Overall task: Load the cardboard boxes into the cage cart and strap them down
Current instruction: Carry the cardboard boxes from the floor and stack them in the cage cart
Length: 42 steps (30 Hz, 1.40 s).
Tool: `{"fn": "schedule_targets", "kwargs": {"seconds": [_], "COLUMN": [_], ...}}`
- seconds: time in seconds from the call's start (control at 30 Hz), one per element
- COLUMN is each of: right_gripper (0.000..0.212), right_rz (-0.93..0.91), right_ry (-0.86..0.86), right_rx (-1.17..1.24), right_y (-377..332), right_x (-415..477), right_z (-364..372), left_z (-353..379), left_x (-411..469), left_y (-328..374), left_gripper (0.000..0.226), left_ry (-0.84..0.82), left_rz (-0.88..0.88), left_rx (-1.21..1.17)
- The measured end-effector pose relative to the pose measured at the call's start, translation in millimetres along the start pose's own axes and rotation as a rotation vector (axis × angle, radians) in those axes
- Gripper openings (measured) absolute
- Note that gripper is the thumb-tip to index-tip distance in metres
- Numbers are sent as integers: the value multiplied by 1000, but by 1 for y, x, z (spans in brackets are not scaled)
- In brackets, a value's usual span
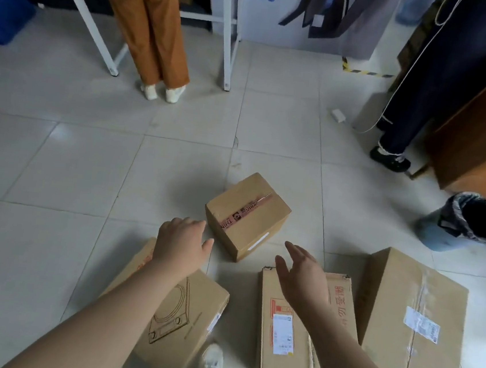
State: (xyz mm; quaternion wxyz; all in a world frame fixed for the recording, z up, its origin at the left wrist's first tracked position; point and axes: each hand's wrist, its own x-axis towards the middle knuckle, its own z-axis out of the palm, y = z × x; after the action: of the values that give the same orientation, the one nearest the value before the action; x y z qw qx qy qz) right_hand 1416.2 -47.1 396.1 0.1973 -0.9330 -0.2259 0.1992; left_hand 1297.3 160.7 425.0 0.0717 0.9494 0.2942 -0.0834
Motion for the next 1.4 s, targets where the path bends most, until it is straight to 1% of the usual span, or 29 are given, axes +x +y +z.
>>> {"fn": "schedule_targets", "kwargs": {"seconds": [0.23,0.37,0.5,0.6,0.73,0.87,1.0,1.07,1.2,1.4], "right_gripper": [46,50,52,54,60,73,88,94,102,102], "right_rz": [80,128,171,203,242,291,347,350,363,379], "right_ry": [-57,-102,-117,-126,-154,-113,-157,-155,-130,-26], "right_rx": [51,85,92,92,102,140,236,304,418,423], "right_y": [17,41,67,84,99,107,117,122,125,127], "right_x": [96,154,207,239,273,293,298,298,297,286], "right_z": [83,152,222,271,332,378,402,410,413,385], "left_z": [89,160,236,289,345,383,406,413,421,415], "left_x": [105,163,219,255,297,338,368,374,368,325], "left_y": [-25,-41,-55,-62,-70,-74,-78,-80,-78,-63], "left_gripper": [47,58,69,75,86,102,118,125,135,126], "left_ry": [-130,-189,-241,-282,-323,-351,-472,-486,-402,-265], "left_rz": [34,6,32,21,24,11,-42,-61,-103,-140], "left_rx": [28,-4,-1,21,69,57,-11,-41,-133,-270]}}
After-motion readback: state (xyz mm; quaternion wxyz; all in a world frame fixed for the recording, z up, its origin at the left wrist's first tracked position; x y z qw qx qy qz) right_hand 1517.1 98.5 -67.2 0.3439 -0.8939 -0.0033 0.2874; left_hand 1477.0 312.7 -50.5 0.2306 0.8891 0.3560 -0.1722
